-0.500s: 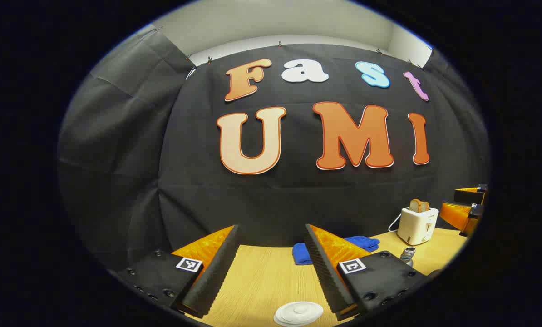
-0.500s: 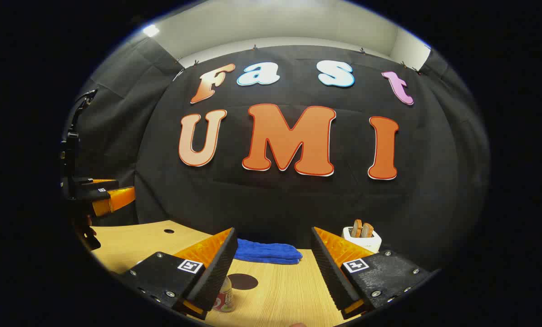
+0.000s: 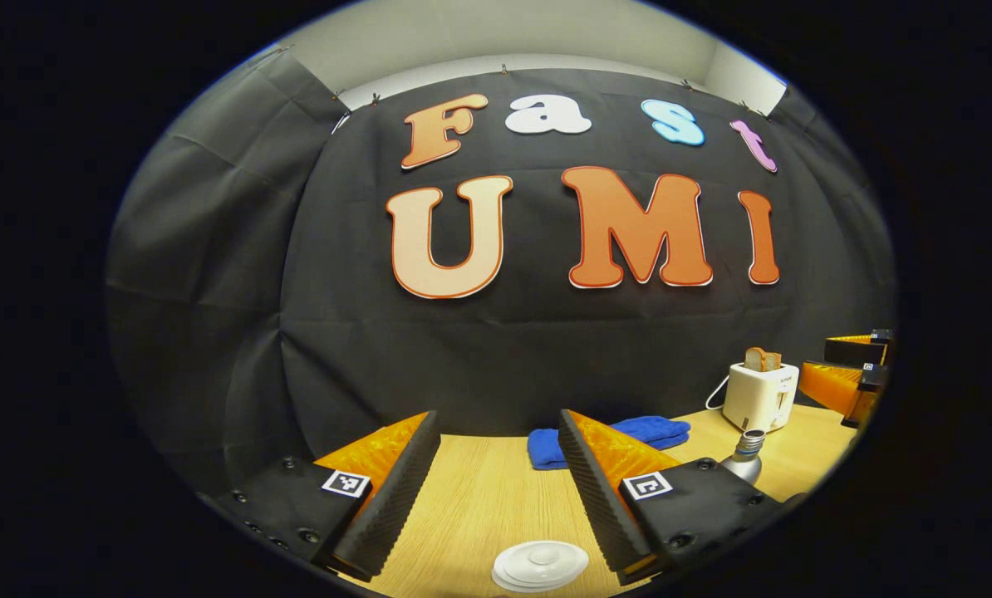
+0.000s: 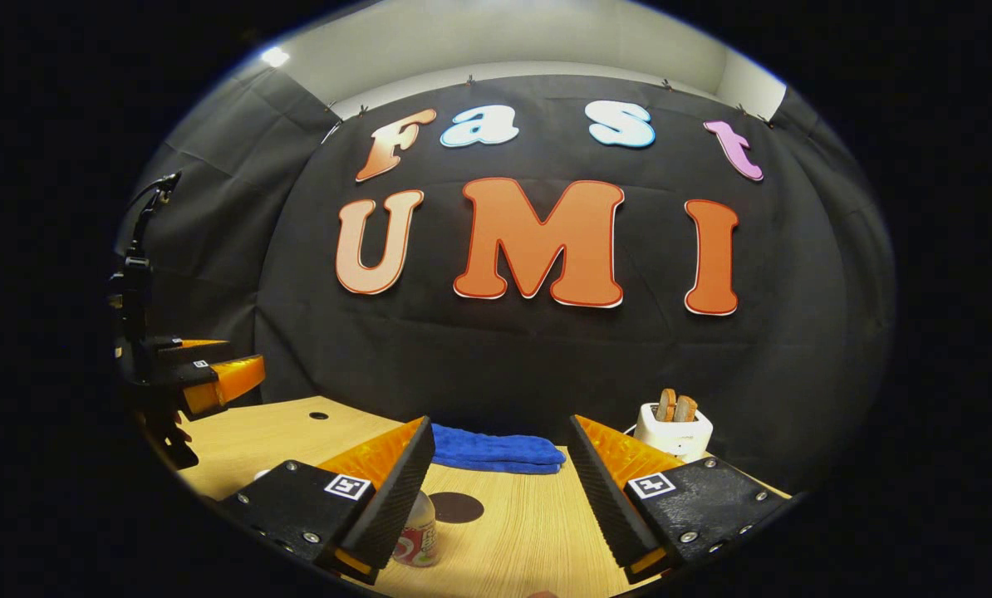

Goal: Open the teacup lid with one hand, grasp the water bottle and pour water into the teacup with the other hand; after pouring, place the water bottle on the coaster and then close the teacup lid.

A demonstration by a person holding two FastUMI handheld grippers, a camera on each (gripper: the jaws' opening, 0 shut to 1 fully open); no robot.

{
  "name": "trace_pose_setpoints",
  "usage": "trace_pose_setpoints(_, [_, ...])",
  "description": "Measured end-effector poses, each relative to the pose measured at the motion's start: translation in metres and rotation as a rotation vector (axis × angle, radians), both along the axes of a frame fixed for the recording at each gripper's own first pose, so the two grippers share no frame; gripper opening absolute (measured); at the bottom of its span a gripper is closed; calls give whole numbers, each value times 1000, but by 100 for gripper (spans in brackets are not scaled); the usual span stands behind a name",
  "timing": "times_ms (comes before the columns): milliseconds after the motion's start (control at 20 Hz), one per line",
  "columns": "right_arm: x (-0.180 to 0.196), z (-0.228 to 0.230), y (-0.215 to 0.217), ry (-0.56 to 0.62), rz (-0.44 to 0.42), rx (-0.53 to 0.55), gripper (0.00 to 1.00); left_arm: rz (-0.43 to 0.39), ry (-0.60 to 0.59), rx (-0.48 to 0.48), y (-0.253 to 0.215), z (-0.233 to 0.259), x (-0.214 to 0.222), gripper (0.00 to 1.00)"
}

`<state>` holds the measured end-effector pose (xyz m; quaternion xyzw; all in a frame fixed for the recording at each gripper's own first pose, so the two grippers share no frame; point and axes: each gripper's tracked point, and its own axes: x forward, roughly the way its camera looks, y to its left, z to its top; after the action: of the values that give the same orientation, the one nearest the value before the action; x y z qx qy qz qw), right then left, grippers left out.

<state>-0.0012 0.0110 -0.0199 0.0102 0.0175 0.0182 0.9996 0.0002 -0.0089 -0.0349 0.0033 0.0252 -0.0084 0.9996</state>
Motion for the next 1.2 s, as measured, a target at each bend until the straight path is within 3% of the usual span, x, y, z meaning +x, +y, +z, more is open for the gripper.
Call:
trace_pose_setpoints(650, [-7, -35, 26, 72, 90, 39, 97, -71, 115, 0, -17, -57, -8, 95])
trace_pose_setpoints(1050, [-17, -64, 47, 139, 171, 51, 97, -106, 248, -21, -30, -110, -18, 96])
trace_pose_setpoints(1200, [-17, -75, 54, 161, 188, 36, 97, -101, 298, 16, -30, -132, -19, 93])
